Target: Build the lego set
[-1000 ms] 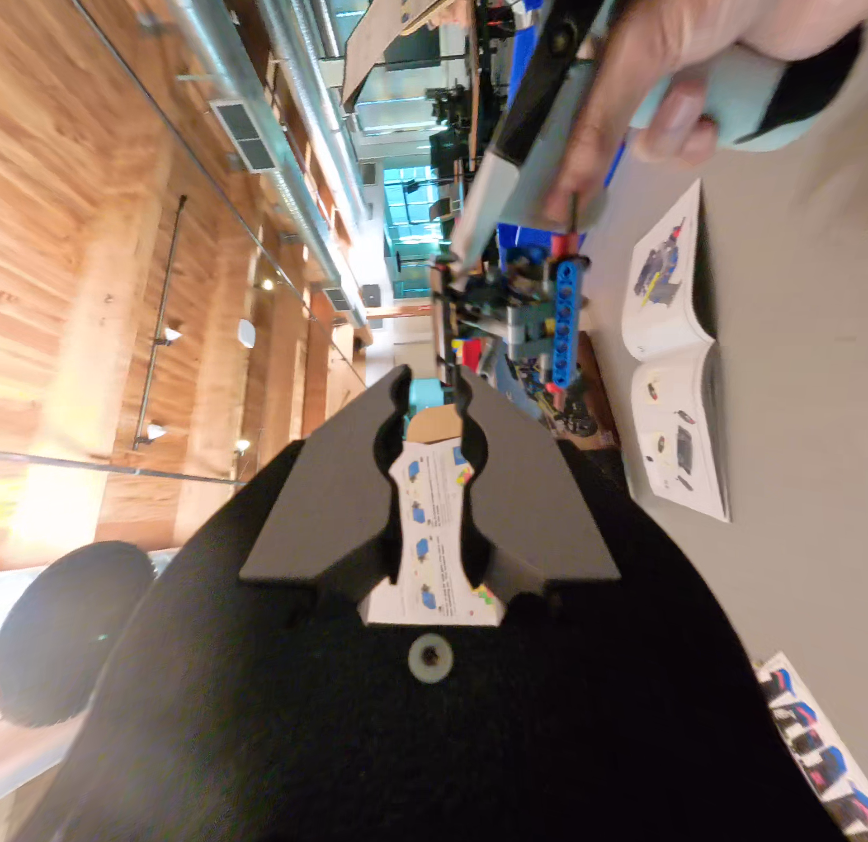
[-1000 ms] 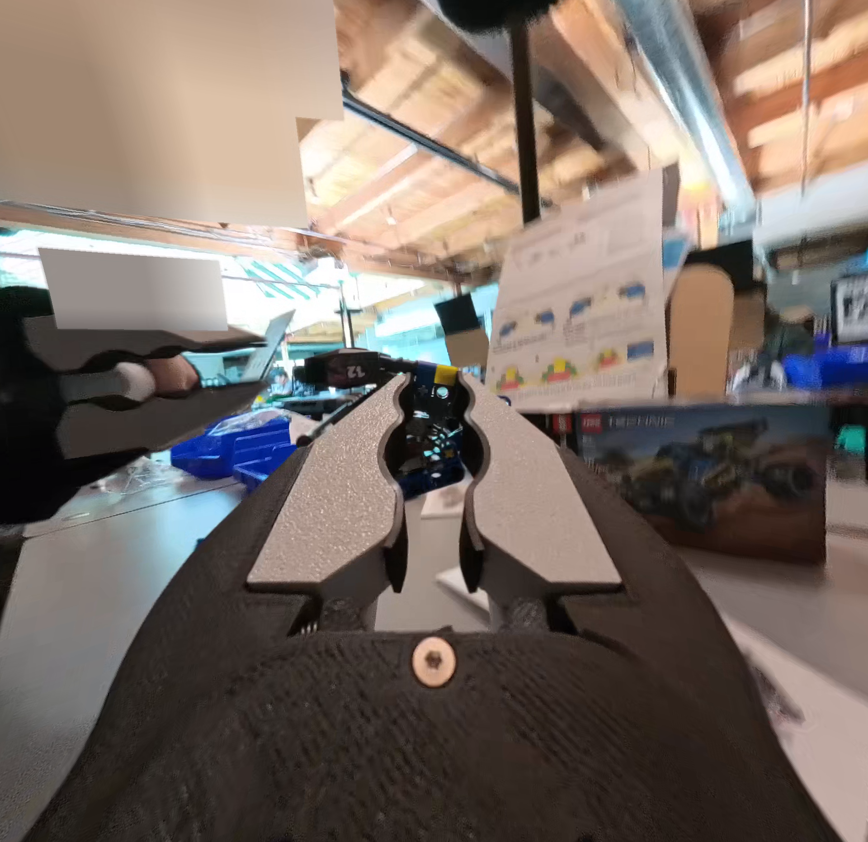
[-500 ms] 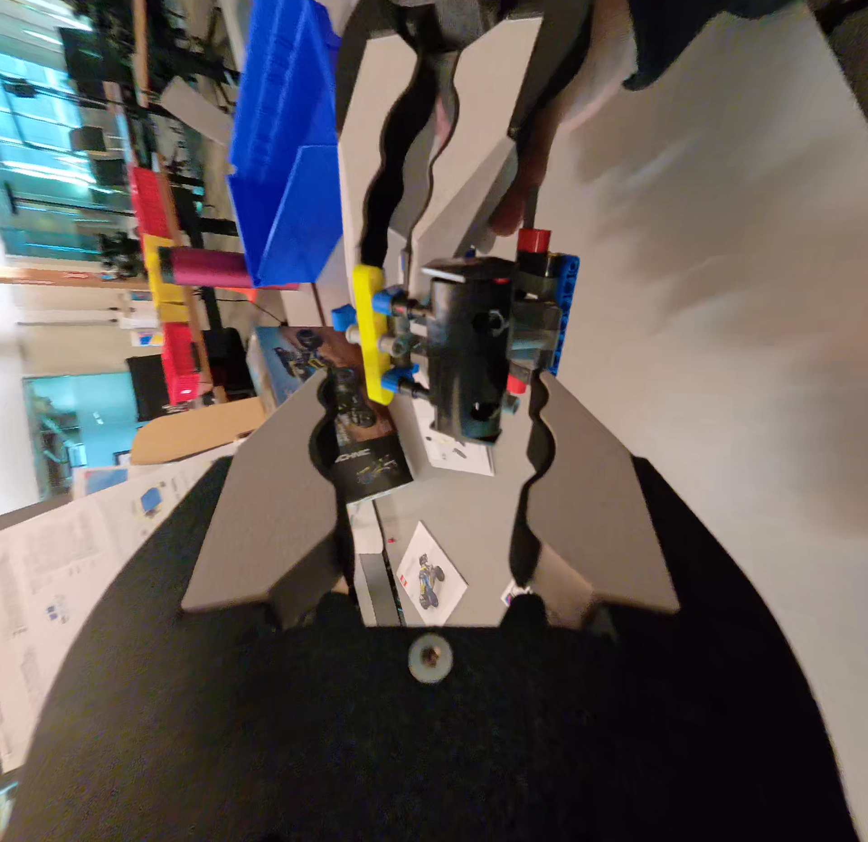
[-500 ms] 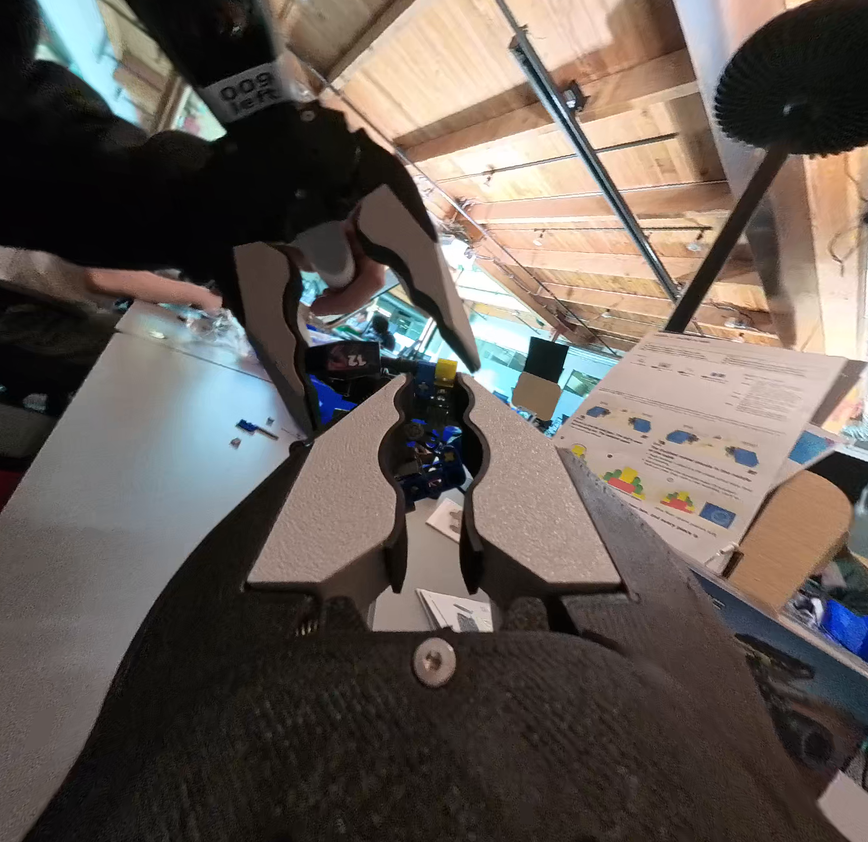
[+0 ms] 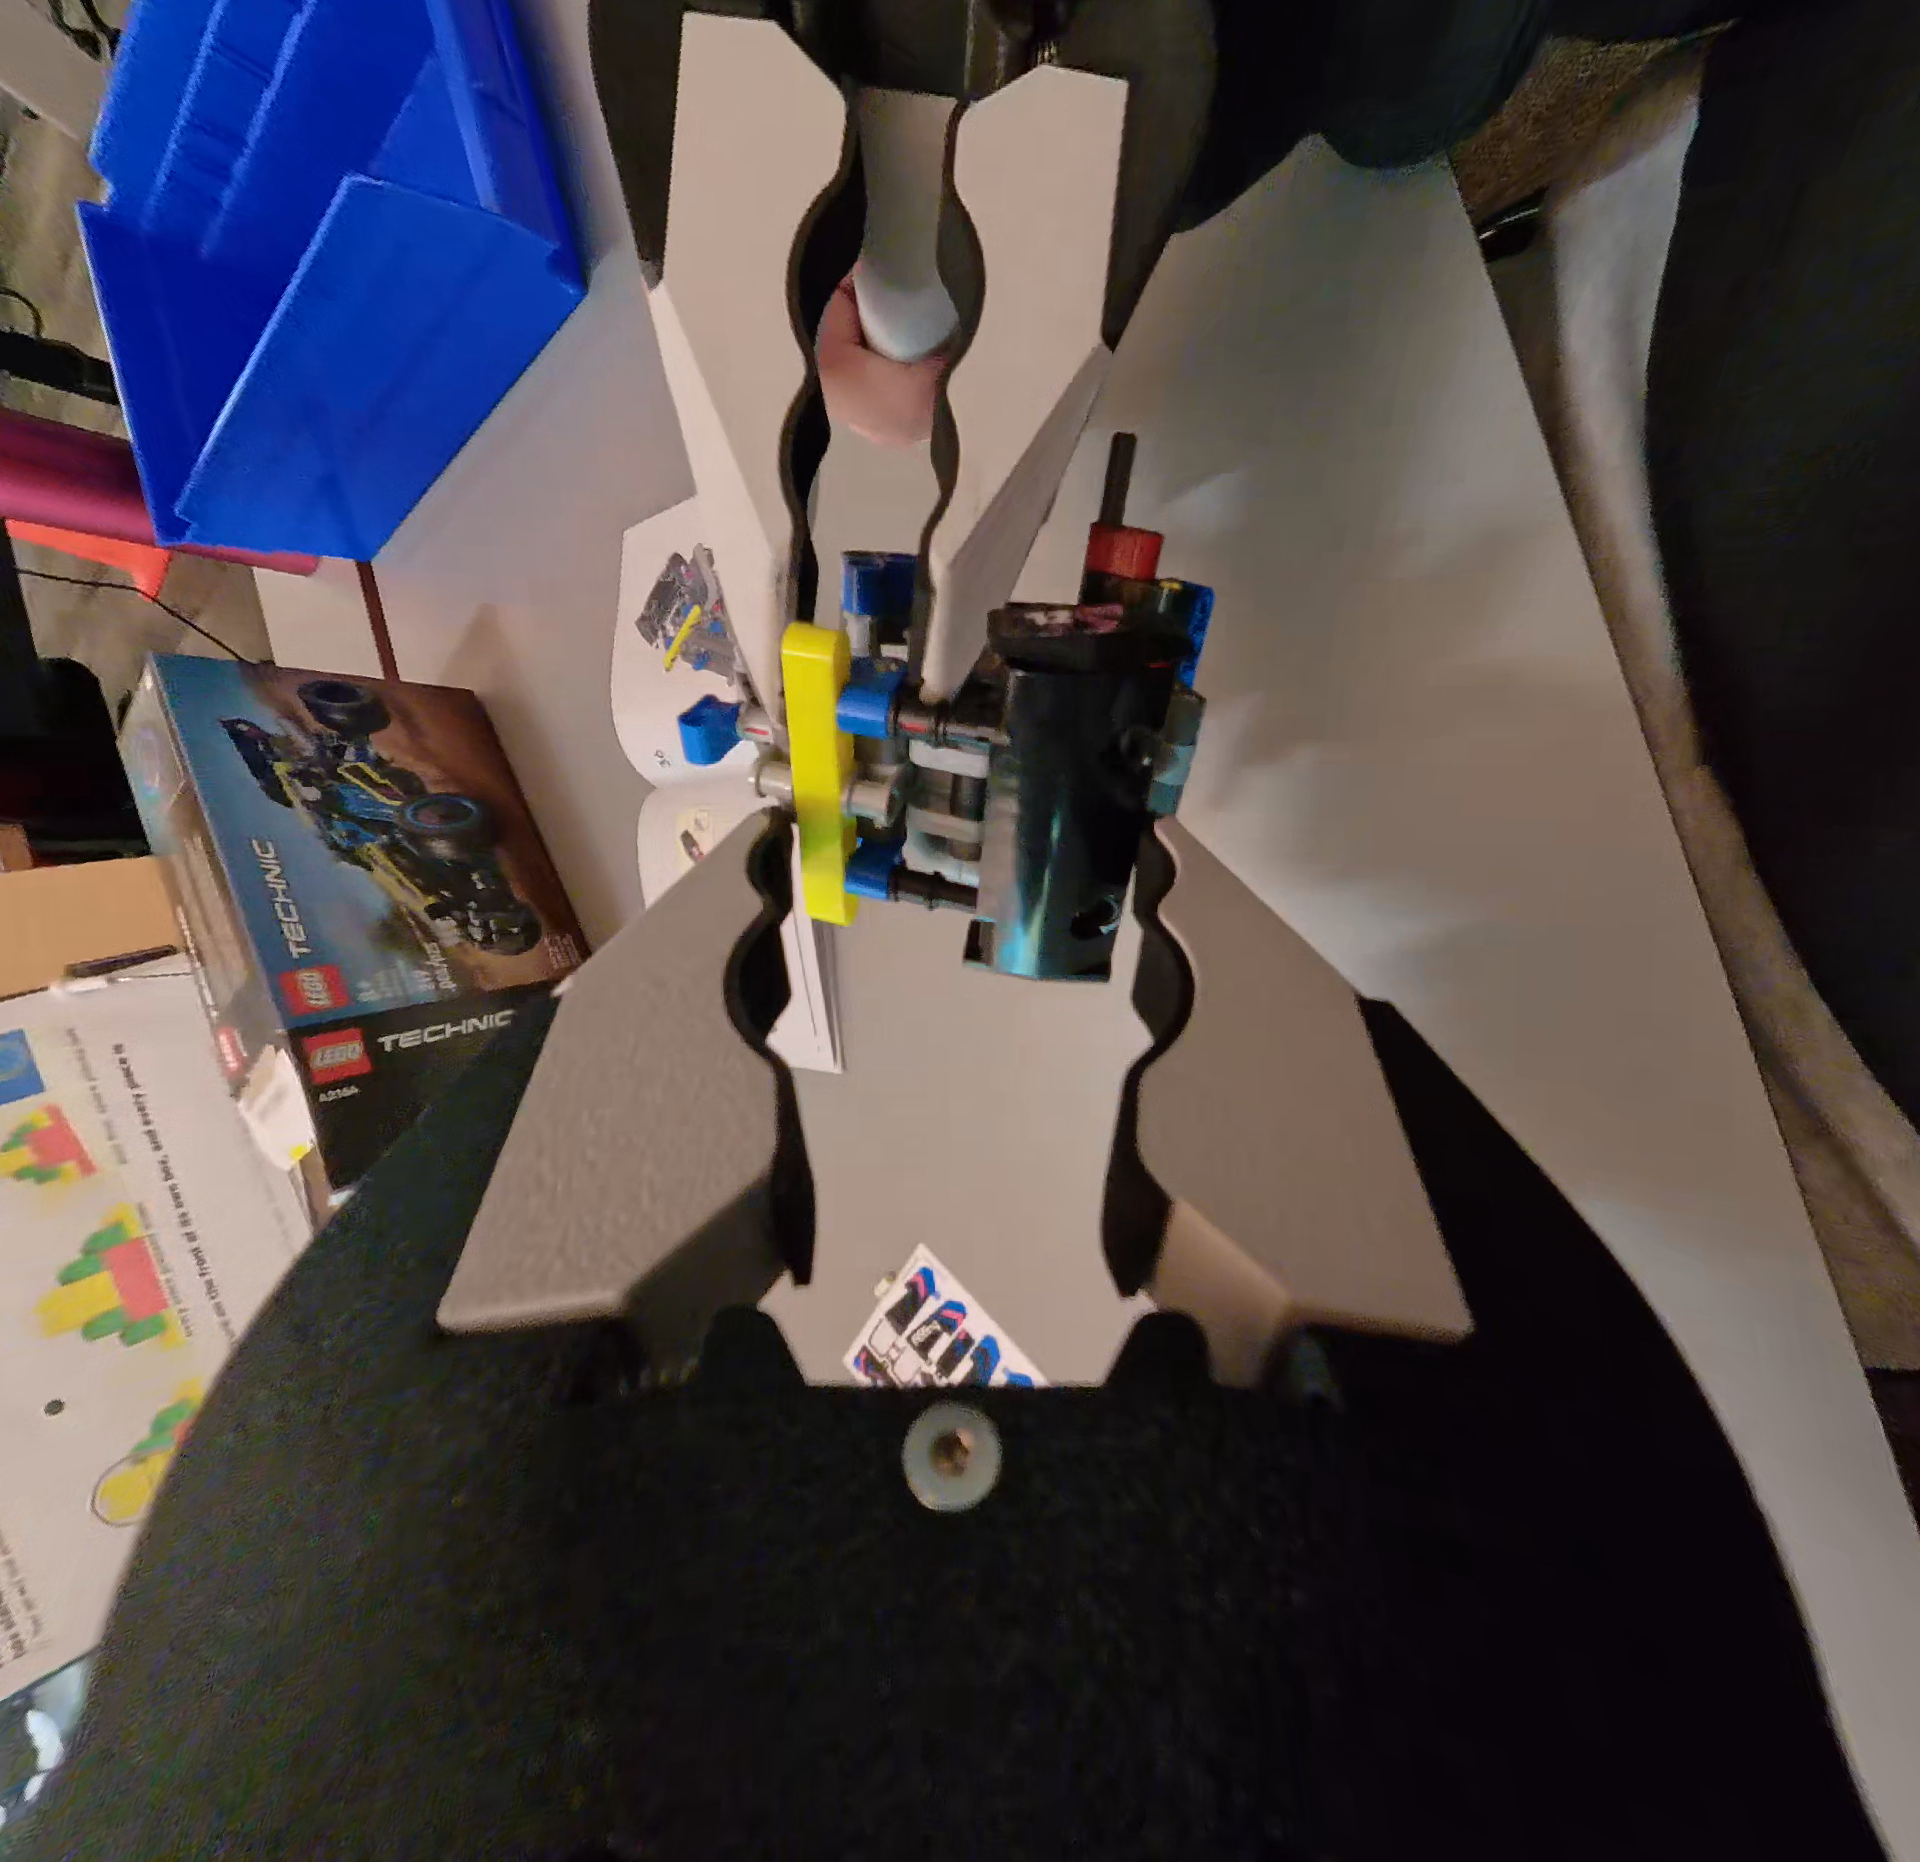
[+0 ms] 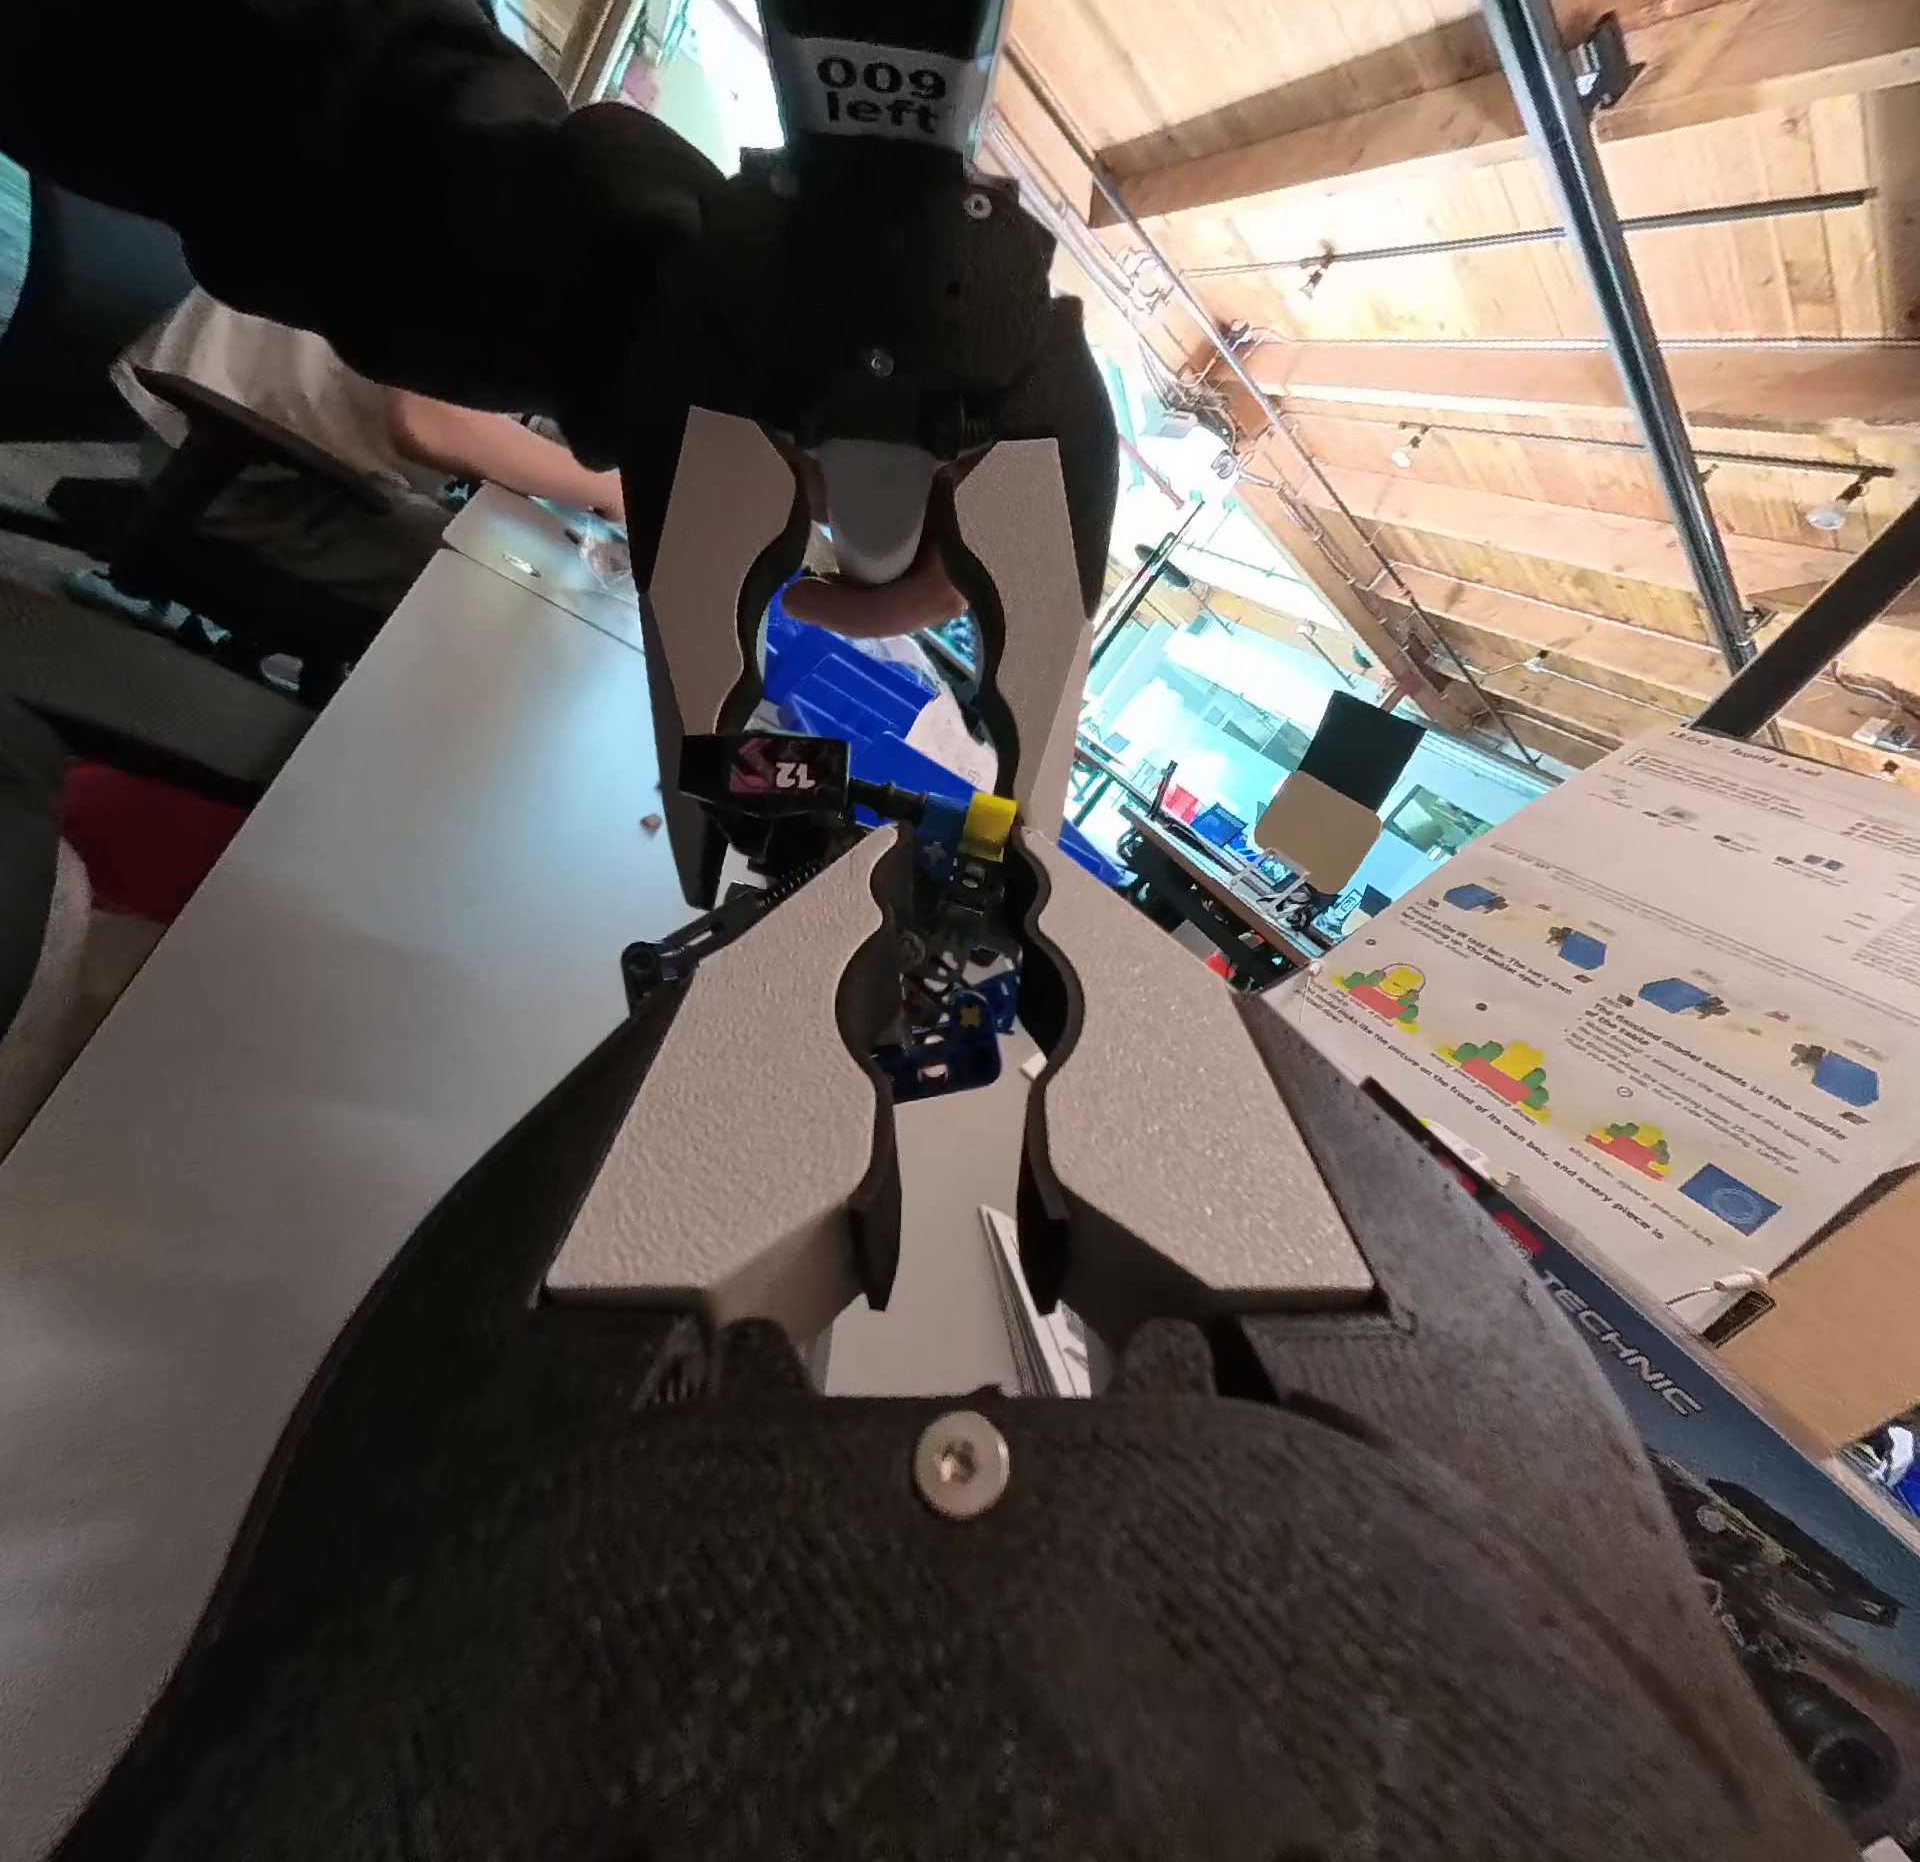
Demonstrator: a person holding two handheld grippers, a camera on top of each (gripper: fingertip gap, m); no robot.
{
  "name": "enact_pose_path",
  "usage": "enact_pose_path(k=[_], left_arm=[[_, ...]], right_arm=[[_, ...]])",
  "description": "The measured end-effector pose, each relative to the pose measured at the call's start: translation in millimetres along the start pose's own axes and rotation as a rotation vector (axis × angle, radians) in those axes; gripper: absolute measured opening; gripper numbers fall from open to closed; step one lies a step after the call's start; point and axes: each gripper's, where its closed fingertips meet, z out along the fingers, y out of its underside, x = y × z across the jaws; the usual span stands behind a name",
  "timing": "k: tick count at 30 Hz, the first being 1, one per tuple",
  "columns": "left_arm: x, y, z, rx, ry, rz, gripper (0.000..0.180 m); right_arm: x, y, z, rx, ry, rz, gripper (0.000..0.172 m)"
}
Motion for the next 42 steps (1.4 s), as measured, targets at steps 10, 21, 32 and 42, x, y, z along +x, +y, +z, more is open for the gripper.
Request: enact_pose_path(k=[10,21,32,42], left_arm=[[11.4,10.6,4.6,0.006,0.053,-0.03,0.061],[20.6,14.8,13.3,-0.033,0.133,-0.111,0.074],[16.2,25.0,18.3,-0.108,0.134,-0.097,0.065],[17.9,25.6,20.6,-0.128,0.147,-0.117,0.067]], right_arm=[[-9.8,7.9,5.3,-0.013,-0.05,0.053,0.013],[-19.7,5.3,8.3,0.007,-0.1,0.051,0.013],[-13.9,20.3,6.3,-0.063,-0.095,0.166,0.014],[-16.2,18.4,6.8,-0.107,-0.092,-0.005,0.013]])
